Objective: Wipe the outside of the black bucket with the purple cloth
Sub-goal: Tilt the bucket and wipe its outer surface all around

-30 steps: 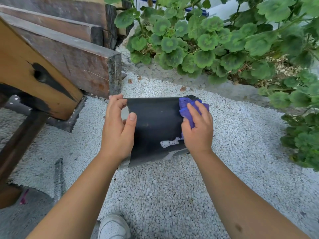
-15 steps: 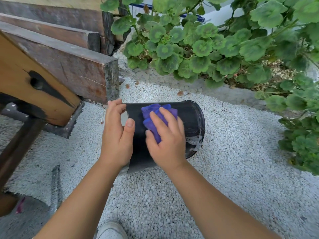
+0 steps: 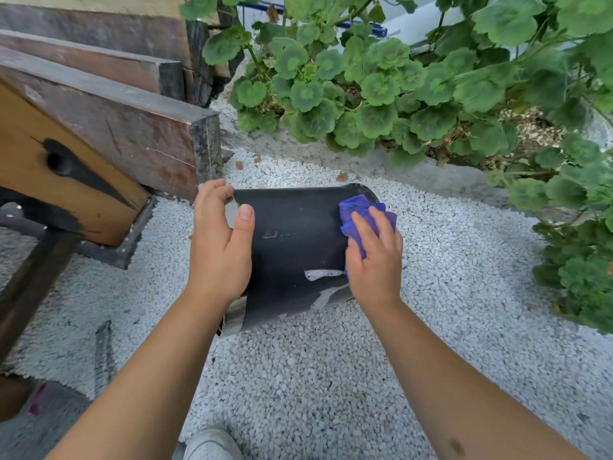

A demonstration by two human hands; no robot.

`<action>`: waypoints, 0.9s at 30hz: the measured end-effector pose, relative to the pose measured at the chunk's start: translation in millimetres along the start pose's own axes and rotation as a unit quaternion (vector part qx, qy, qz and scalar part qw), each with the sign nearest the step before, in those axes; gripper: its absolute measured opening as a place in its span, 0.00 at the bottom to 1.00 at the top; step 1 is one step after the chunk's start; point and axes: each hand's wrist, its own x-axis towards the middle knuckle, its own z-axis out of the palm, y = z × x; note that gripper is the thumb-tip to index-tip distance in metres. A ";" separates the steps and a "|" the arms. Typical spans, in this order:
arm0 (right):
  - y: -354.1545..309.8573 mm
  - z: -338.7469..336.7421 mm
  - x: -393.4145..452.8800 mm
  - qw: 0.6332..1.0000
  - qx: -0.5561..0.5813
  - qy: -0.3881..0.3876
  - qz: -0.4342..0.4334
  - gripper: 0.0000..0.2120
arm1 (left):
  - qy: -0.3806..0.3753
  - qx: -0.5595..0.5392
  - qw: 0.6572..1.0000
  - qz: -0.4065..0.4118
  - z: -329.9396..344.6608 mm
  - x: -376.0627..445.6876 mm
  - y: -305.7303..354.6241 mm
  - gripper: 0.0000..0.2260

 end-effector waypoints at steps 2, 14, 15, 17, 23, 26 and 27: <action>5.1 0.6 1.8 1.000 -0.007 -0.004 0.003 0.19 | -0.008 -0.010 1.000 -0.013 1.9 4.8 3.5 0.31; 0.9 -2.1 16.7 0.989 0.104 -0.014 0.104 0.19 | -0.081 -0.161 0.983 -0.043 -2.8 -46.4 -17.6 0.42; -1.6 -2.7 20.2 0.984 0.124 -0.008 0.130 0.19 | -0.085 -0.160 0.982 -0.046 -4.5 -44.4 -15.3 0.42; -5.1 -3.4 25.3 0.976 0.143 0.002 0.162 0.18 | -0.100 -0.159 0.981 -0.041 -7.4 -40.7 -10.7 0.40; -9.9 -6.6 32.1 0.943 0.232 -0.032 0.235 0.15 | -0.110 -0.128 0.983 -0.075 -23.4 -14.2 -3.3 0.37; -5.2 -10.2 33.1 0.900 0.288 -0.033 0.325 0.17 | -0.113 -0.073 0.984 -0.113 -22.9 -10.9 -13.5 0.38; -4.0 -12.9 33.7 0.890 0.304 -0.007 0.339 0.19 | -0.115 -0.059 0.984 -0.119 -22.9 -12.7 -16.2 0.39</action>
